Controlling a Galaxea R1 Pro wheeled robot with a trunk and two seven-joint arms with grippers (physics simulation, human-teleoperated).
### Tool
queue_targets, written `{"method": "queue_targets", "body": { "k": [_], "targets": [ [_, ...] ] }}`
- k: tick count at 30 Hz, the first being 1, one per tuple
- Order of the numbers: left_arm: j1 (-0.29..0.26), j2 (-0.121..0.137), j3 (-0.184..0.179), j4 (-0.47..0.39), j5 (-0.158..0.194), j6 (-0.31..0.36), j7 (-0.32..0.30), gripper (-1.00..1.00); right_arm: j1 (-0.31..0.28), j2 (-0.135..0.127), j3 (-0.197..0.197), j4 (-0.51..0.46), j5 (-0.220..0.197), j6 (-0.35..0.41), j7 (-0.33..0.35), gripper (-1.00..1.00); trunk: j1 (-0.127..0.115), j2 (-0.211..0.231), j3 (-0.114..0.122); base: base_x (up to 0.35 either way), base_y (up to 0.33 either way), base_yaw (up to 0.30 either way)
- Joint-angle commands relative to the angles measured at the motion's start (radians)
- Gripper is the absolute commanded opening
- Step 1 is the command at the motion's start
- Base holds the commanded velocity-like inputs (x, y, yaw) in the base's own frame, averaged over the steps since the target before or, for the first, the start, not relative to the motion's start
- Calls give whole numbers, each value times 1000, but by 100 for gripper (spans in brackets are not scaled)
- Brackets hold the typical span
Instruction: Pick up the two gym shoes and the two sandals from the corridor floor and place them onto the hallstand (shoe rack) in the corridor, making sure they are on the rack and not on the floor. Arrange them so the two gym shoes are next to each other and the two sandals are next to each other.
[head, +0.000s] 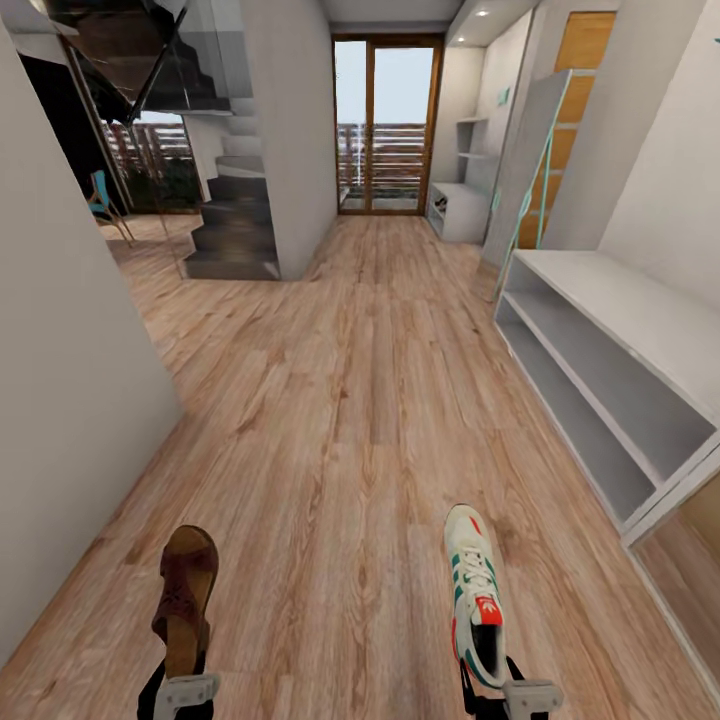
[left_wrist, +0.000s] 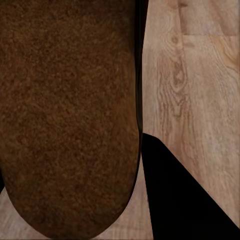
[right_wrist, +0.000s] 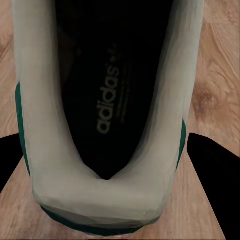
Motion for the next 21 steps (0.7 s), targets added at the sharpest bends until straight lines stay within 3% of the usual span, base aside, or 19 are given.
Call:
{"method": "queue_targets", "body": {
  "k": [1,12,21],
  "targets": [
    [0,0,3,2,-7,-7,1,-100,-1,1,-4,1,11,-3,-5,-100,0,0,-1,338,0,0],
    [1,3,8,12,-7,-9,2,-100,0,-11,-7,6,11,-6,-8,-100,0,0,-1,339,0,0],
    [-1,8,12,13,-2,4,3,-100,0,-24,-34,7,10,-5,-7,-100,0,0,-1,339,0,0]
  ]
}}
